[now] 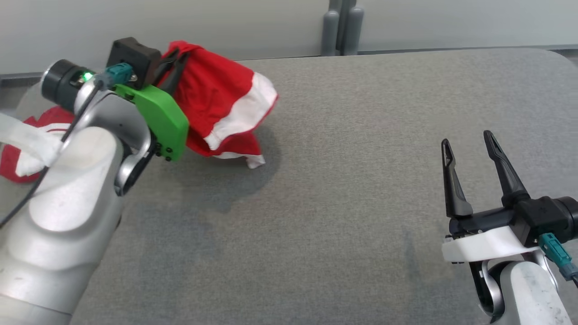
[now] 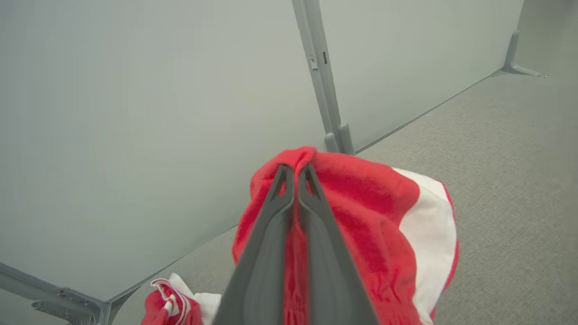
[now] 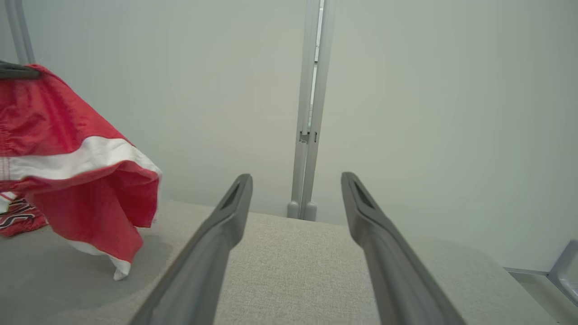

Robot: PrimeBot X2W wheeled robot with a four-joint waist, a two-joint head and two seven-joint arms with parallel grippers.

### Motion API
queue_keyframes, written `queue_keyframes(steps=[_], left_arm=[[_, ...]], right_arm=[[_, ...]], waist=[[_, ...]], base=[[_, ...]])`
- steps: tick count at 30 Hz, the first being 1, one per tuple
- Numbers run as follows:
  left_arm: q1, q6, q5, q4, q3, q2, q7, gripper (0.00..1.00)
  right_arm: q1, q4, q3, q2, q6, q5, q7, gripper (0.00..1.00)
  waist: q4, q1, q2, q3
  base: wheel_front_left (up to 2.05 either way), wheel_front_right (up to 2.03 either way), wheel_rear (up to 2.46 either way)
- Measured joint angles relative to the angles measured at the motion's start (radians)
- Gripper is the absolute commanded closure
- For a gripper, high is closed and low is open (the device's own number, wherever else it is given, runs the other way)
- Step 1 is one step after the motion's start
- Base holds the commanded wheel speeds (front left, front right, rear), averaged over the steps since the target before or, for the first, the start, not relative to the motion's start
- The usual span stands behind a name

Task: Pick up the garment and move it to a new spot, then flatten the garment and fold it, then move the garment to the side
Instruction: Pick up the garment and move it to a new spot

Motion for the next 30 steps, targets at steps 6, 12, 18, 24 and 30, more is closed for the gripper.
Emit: queue_keyframes(steps=[6, 12, 18, 24, 30], left_arm=[[0.015, 0.009, 0.002, -0.008, -0.04, -0.094, -0.07, 1.0], [0.005, 0.009, 0.023, 0.028, -0.095, -0.183, -0.157, 1.0], [-0.033, 0.001, 0.049, 0.096, -0.158, -0.215, -0.213, 1.0], [-0.032, -0.003, 0.046, 0.233, -0.217, -0.191, -0.206, 1.0], [-0.031, -0.005, 0.032, 0.368, -0.256, -0.171, -0.215, 1.0]], right_arm=[[0.014, -0.003, 0.006, 0.0, 0.0, 0.001, 0.0, 0.0], [0.012, -0.008, 0.009, 0.0, 0.0, 0.005, 0.0, 0.0], [0.0, -0.013, 0.018, -0.001, 0.0, 0.017, 0.0, 0.0], [-0.01, -0.024, 0.021, 0.0, 0.0, 0.036, 0.0, 0.0], [-0.03, -0.035, 0.019, 0.0, 0.0, 0.047, 0.0, 0.0]], waist=[[-0.088, 0.0, 0.0, -0.006], [-0.178, 0.0, 0.0001, 0.005], [-0.261, 0.0, 0.0, 0.041], [-0.322, 0.0, 0.0002, 0.107], [-0.359, 0.0, 0.0002, 0.179]], base=[[0.0, 0.0, 0.0], [0.0, 0.0, 0.0], [0.0, 0.0, 0.0], [0.0, 0.0, 0.0], [0.0, 0.0, 0.0]])
